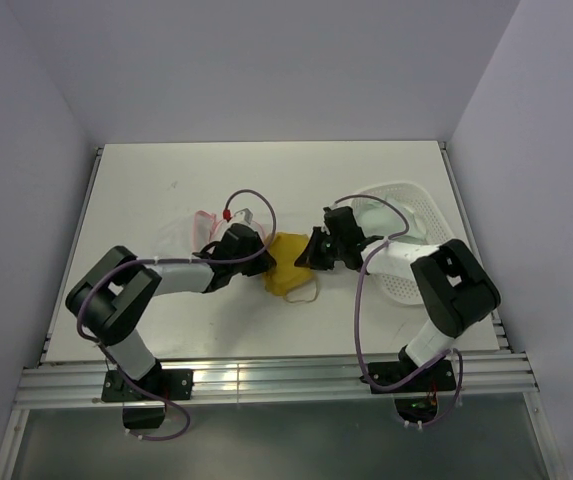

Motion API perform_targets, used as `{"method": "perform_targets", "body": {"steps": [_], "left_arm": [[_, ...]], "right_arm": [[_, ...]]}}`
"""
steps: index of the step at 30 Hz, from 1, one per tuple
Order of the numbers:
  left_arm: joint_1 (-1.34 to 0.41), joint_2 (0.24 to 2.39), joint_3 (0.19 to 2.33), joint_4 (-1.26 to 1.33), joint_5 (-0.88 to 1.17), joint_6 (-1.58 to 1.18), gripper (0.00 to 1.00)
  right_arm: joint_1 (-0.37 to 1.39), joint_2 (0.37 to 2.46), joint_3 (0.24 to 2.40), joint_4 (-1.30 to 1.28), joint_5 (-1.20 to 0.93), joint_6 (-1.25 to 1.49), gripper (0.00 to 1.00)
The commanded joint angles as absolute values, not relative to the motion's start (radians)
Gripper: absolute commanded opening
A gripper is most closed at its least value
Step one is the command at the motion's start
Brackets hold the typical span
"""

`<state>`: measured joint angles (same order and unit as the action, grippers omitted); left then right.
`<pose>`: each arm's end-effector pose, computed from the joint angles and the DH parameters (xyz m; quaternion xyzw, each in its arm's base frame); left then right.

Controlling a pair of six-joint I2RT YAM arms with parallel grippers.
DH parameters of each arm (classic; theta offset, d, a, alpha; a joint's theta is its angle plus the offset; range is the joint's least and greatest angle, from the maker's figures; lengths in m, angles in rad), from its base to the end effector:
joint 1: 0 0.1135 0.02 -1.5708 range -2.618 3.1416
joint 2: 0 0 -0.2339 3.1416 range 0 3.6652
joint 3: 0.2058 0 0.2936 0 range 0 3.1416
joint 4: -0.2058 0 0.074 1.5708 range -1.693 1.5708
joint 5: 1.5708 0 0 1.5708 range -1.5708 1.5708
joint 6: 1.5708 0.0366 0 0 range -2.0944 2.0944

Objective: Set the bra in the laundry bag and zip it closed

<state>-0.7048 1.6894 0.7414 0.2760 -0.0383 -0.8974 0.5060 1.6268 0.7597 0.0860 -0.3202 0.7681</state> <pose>0.2680 -0.2261 0.0785 -0.0949 0.8956 -0.2999 0.3147 0.2936 0.1758 0.0902 0.0583 0.9114 0.3442 0.2177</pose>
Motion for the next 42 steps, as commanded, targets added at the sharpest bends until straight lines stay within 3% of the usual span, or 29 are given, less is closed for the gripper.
{"method": "perform_targets", "body": {"steps": [1, 4, 7, 10, 14, 17, 27, 42], "left_arm": [[-0.713, 1.545, 0.785, 0.192, -0.064, -0.873, 0.38], [-0.712, 1.439, 0.821, 0.027, -0.150, -0.851, 0.49], [-0.712, 1.346, 0.877, -0.165, -0.288, -0.824, 0.54], [-0.712, 1.312, 0.981, -0.345, -0.472, -0.808, 0.51], [-0.712, 1.391, 1.184, -0.729, -0.730, -0.802, 0.53], [-0.698, 1.491, 1.248, -0.872, -0.856, -0.819, 0.56], [-0.623, 1.719, 1.402, -1.069, -0.968, -0.854, 0.60], [-0.580, 1.839, 1.422, -0.930, -0.893, -0.765, 0.55]], "right_arm": [[0.502, 1.530, 0.767, 0.051, -0.261, 0.756, 0.00], [0.502, 1.459, 0.799, -0.027, -0.221, 0.736, 0.00], [0.502, 1.408, 0.857, -0.089, -0.206, 0.727, 0.00], [0.503, 1.385, 0.899, -0.147, -0.204, 0.715, 0.00], [0.502, 1.376, 0.959, -0.178, -0.215, 0.704, 0.00], [0.502, 1.382, 0.985, -0.179, -0.230, 0.707, 0.00], [0.502, 1.416, 1.034, -0.196, -0.270, 0.698, 0.00], [0.502, 1.445, 1.020, -0.147, -0.321, 0.706, 0.00]]}}
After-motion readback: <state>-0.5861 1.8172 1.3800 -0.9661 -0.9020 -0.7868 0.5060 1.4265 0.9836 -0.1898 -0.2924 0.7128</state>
